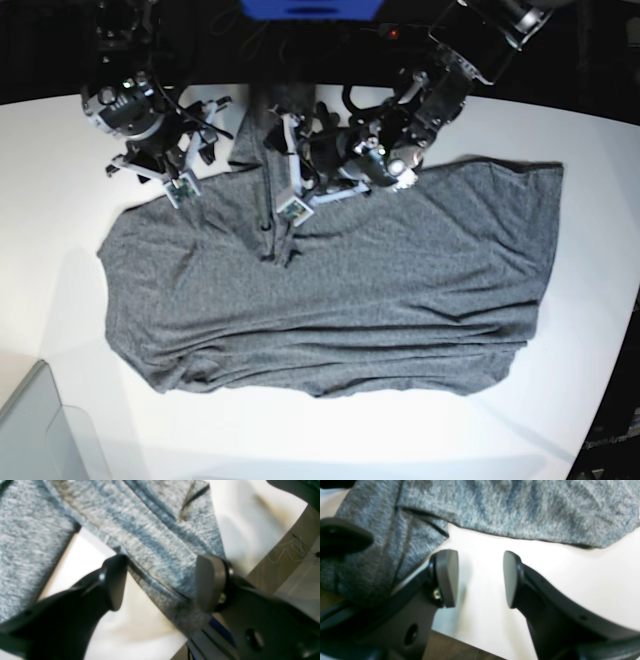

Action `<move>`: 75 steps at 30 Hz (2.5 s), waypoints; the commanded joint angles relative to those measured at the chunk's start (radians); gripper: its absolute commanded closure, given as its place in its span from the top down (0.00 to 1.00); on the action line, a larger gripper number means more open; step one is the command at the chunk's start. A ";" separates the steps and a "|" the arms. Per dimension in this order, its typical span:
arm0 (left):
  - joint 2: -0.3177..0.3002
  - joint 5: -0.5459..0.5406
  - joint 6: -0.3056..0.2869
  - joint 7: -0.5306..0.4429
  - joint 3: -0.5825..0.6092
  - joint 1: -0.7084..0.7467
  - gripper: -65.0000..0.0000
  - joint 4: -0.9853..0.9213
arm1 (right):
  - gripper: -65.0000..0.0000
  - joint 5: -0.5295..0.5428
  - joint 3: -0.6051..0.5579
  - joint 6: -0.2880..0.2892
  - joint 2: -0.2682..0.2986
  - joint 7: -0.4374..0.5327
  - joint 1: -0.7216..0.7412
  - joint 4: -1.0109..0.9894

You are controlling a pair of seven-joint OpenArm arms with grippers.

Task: Layout the t-shirt on the table in an organized manner, then fold the t-shirt properly
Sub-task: 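Drag the lifted fabric with the left gripper across the shirt body, then release the fabric and raise the left gripper away from the shirt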

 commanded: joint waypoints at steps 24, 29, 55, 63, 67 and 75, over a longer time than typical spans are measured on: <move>-0.028 0.000 0.002 -0.021 -0.213 -0.122 0.01 0.062 | 0.45 0.006 0.001 0.004 0.005 0.017 -0.046 0.017; -0.014 0.003 0.002 -0.024 -0.213 -0.203 0.01 0.050 | 0.45 0.006 0.001 0.004 0.005 0.017 -0.047 0.017; 0.101 -0.004 0.003 -0.191 -0.214 -0.461 0.37 -0.362 | 0.45 0.006 0.000 0.004 0.008 0.017 -0.066 0.017; -0.004 -0.225 0.002 -0.122 -0.214 -0.275 0.82 -0.065 | 0.45 0.006 0.000 0.004 0.010 0.022 -0.061 0.017; -0.039 -0.238 0.000 -0.117 -0.203 -0.143 0.82 0.047 | 0.45 0.006 0.000 0.004 0.010 0.025 -0.060 0.017; -0.119 -0.192 0.005 -0.107 -0.067 -0.034 0.82 0.152 | 0.45 0.006 0.000 0.004 0.010 0.019 -0.035 0.017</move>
